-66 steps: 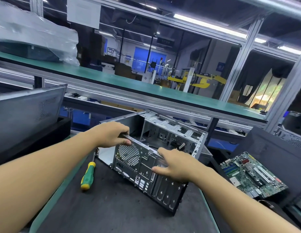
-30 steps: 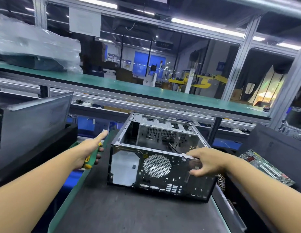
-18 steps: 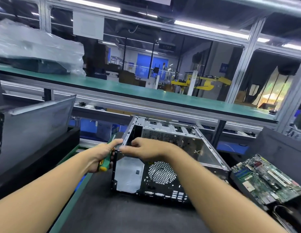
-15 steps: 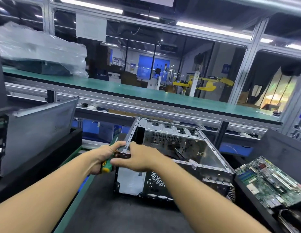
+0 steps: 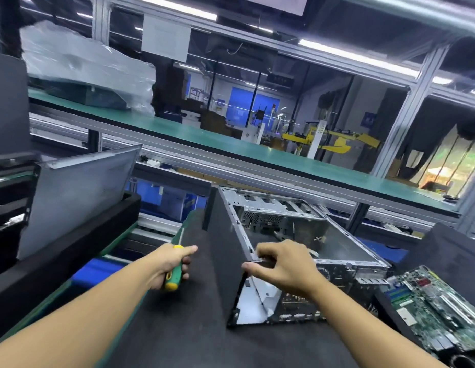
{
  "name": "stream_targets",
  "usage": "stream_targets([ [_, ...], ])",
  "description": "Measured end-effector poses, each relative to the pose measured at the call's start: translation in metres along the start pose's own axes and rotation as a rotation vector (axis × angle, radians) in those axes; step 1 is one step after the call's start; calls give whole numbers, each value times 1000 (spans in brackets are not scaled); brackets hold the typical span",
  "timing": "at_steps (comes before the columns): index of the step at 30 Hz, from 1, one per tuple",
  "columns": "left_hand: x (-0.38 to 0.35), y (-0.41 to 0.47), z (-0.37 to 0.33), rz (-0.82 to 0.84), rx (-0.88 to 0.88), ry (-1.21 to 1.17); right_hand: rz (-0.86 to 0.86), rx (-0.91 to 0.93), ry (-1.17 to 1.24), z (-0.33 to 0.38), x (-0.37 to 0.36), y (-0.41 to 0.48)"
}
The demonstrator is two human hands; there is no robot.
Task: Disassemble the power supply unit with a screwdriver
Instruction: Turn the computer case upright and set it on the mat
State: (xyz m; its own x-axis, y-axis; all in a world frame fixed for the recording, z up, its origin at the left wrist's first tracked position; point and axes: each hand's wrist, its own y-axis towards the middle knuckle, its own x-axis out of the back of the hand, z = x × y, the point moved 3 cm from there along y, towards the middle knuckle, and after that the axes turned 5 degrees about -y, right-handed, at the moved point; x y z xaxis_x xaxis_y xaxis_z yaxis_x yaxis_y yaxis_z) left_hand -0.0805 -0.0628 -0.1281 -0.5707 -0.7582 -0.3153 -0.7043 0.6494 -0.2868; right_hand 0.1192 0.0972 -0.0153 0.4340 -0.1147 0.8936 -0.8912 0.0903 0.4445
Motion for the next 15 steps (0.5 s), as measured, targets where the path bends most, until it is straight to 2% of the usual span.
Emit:
stream_targets([
  [4,17,3,9,-59,32,30,88,28,183,-25,11,-14],
  [9,20,-2,11,-132,29,228,103,37,202,-25,9,-16],
  [13,6,-6,6,-160,-4,456,79,15,161,-23,9,-17],
  [15,0,-6,0,-207,-39,688,55,-1,124,-18,7,-14],
])
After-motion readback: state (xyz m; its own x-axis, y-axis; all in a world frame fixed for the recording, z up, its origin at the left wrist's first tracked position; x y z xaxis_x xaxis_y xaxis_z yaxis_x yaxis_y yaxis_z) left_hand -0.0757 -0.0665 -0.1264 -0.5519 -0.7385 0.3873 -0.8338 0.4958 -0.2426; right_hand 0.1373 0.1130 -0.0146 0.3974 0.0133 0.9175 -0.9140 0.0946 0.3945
